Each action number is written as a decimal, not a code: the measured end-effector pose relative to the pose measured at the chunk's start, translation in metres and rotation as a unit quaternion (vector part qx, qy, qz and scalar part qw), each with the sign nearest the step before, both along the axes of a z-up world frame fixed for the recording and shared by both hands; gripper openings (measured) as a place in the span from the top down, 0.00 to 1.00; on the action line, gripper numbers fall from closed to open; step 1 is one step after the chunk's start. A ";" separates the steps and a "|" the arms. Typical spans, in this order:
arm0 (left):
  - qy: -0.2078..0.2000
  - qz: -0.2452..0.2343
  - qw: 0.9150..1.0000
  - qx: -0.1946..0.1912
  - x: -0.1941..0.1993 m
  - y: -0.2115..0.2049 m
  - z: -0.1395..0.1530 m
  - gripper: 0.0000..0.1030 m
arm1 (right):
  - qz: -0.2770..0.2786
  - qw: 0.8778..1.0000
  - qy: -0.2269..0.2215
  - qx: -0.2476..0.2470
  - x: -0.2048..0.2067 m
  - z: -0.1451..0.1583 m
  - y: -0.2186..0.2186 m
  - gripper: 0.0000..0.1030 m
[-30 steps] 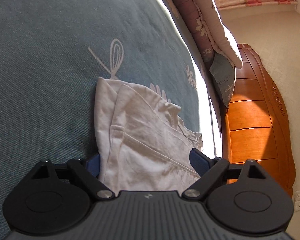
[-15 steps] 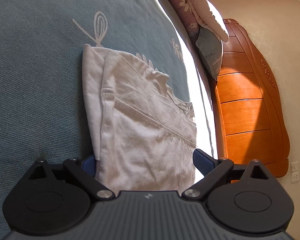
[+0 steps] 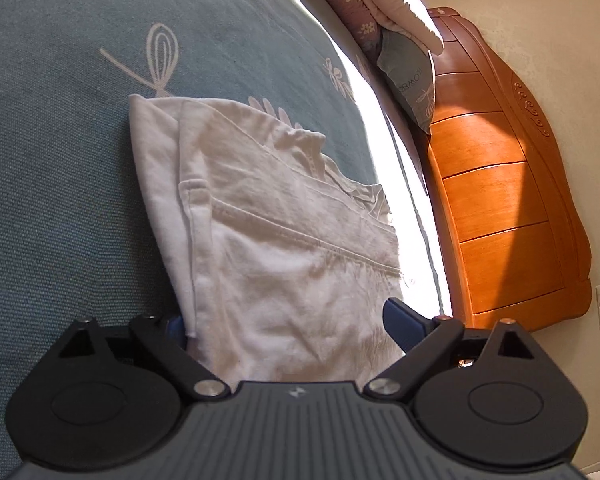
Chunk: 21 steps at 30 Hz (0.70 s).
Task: Fold clothes
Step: 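Move the open left gripper to the shirt's folded end, then close the left gripper on the shirt's end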
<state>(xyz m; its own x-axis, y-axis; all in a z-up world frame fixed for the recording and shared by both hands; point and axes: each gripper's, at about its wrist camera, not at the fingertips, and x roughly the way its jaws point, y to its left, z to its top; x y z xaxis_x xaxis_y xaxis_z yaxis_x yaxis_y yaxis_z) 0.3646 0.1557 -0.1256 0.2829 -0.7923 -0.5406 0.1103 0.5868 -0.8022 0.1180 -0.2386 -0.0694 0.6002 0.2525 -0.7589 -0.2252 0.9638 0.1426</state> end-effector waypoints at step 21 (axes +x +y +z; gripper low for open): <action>-0.026 0.023 0.992 0.123 -0.005 0.002 0.004 0.88 | 0.003 0.992 -0.008 0.123 0.022 0.014 -0.005 0.00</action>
